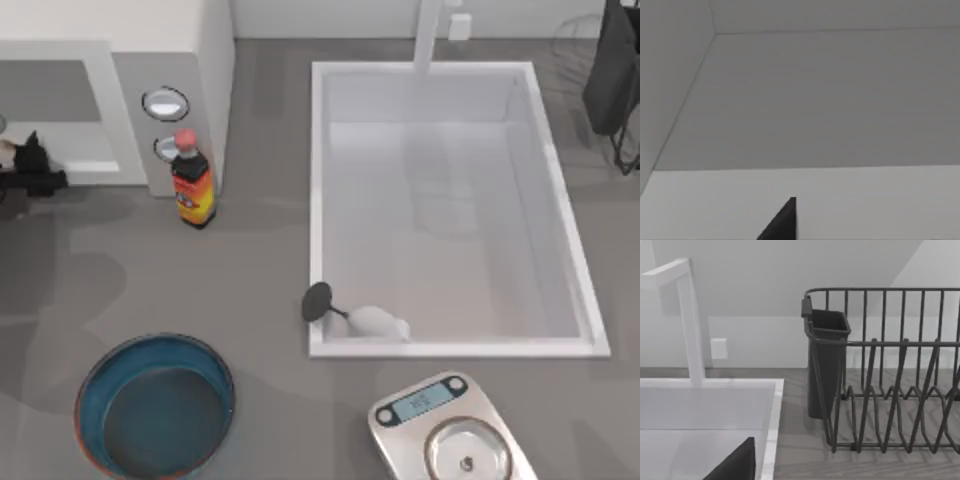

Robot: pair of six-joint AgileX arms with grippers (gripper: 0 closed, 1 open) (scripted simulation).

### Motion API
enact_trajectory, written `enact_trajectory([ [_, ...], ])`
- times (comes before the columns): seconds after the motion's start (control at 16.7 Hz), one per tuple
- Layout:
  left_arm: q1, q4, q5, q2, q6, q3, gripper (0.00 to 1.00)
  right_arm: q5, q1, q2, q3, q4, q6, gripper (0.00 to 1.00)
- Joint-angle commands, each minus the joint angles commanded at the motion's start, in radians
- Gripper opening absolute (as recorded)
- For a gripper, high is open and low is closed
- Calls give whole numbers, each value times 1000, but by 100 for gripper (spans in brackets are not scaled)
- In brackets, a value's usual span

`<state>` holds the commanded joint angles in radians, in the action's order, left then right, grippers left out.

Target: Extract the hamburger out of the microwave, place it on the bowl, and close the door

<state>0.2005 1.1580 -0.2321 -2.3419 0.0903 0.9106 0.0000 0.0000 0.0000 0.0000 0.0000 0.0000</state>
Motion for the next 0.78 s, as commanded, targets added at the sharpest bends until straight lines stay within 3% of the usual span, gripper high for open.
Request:
enact_trajectory([
  [0.3,17,106,-15,76,5,-152,0,0,0,0,0,0,0,100],
  [0.78,10,30,-12,148,7,-144,0,0,0,0,0,0,0,100],
])
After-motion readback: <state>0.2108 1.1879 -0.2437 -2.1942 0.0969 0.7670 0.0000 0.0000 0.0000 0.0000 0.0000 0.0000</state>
